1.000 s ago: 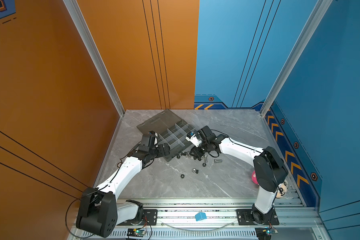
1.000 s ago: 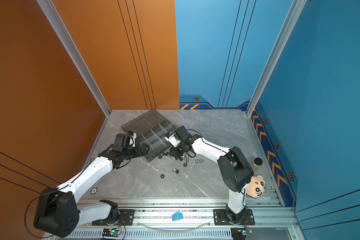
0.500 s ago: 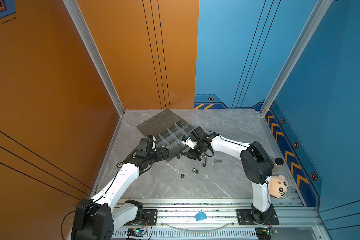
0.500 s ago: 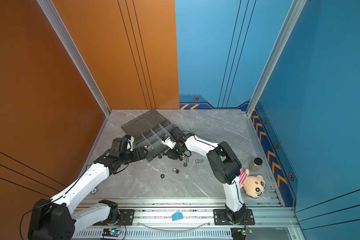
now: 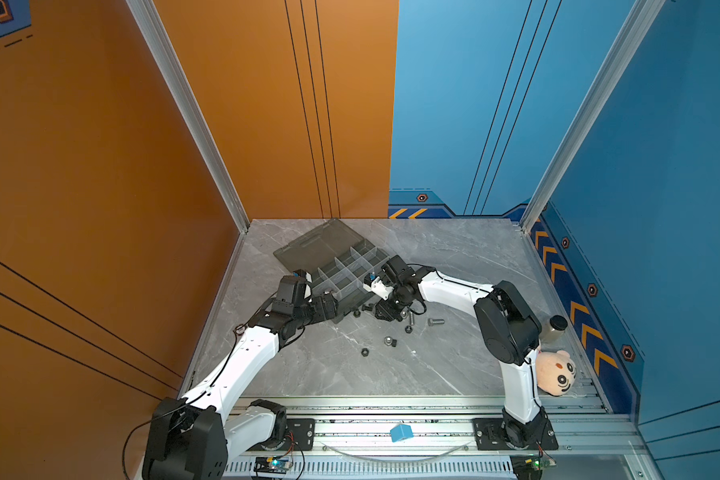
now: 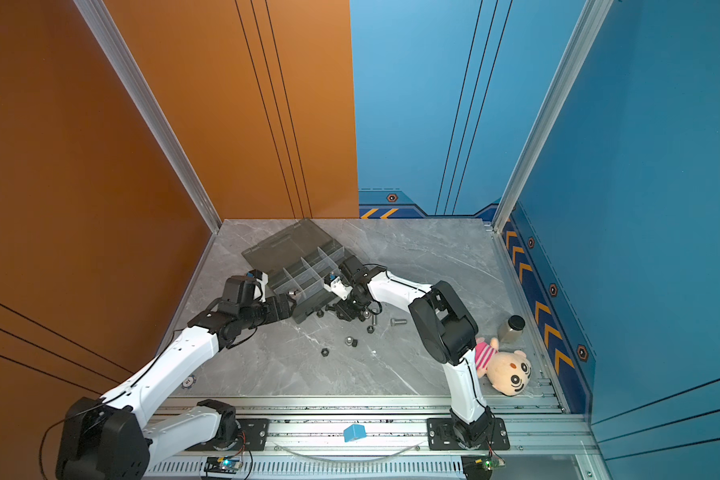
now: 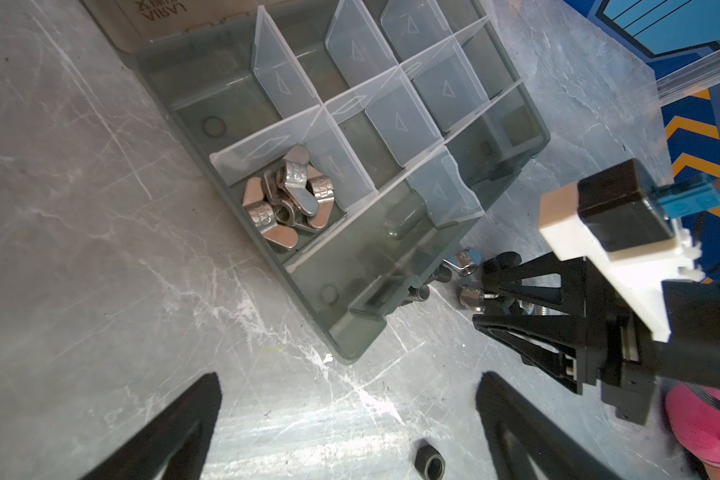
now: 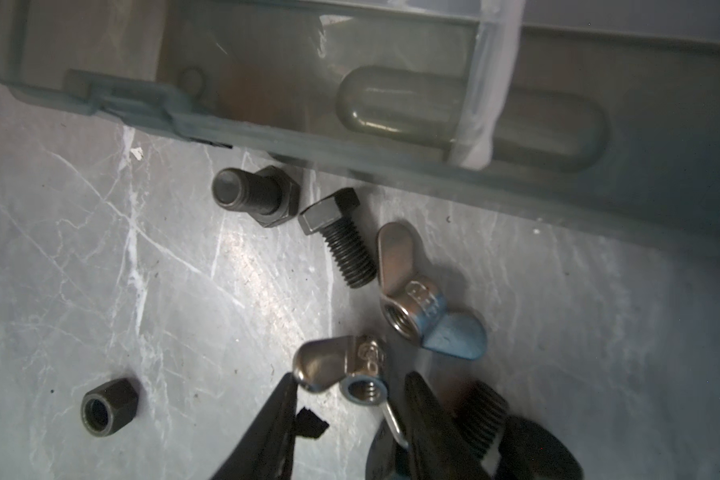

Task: Sort the screws and nuts into containers
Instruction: 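Move the right gripper to a wing nut beside the box while the left gripper hovers, then lower the right gripper onto the silver wing nut and close it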

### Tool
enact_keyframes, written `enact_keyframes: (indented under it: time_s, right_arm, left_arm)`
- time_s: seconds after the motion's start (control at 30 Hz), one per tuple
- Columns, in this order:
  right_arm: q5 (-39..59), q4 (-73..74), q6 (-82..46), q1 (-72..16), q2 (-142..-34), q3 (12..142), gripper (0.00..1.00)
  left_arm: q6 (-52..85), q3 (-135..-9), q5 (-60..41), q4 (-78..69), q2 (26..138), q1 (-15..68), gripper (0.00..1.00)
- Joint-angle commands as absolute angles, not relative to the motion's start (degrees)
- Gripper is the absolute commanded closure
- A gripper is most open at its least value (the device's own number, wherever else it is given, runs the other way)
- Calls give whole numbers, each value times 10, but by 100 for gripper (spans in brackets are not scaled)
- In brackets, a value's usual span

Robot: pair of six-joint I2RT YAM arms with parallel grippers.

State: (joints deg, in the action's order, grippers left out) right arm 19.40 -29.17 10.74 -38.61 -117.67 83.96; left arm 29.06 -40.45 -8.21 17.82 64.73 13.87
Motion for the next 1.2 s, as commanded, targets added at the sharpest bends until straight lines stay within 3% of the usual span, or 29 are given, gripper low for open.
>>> enact_keyframes:
  time_s: [0.0, 0.5, 1.17]
  right_arm:
    - [203, -311, 117, -383, -1184, 852, 56]
    - [207, -317, 105, -388, -1220, 865, 57]
    - [214, -332, 107, -385, -1193, 821, 69]
  left_arm:
    - [294, -401, -93, 182, 655, 134, 2]
    - [291, -404, -96, 176, 666, 133, 2]
    - [293, -401, -93, 176, 661, 131, 2]
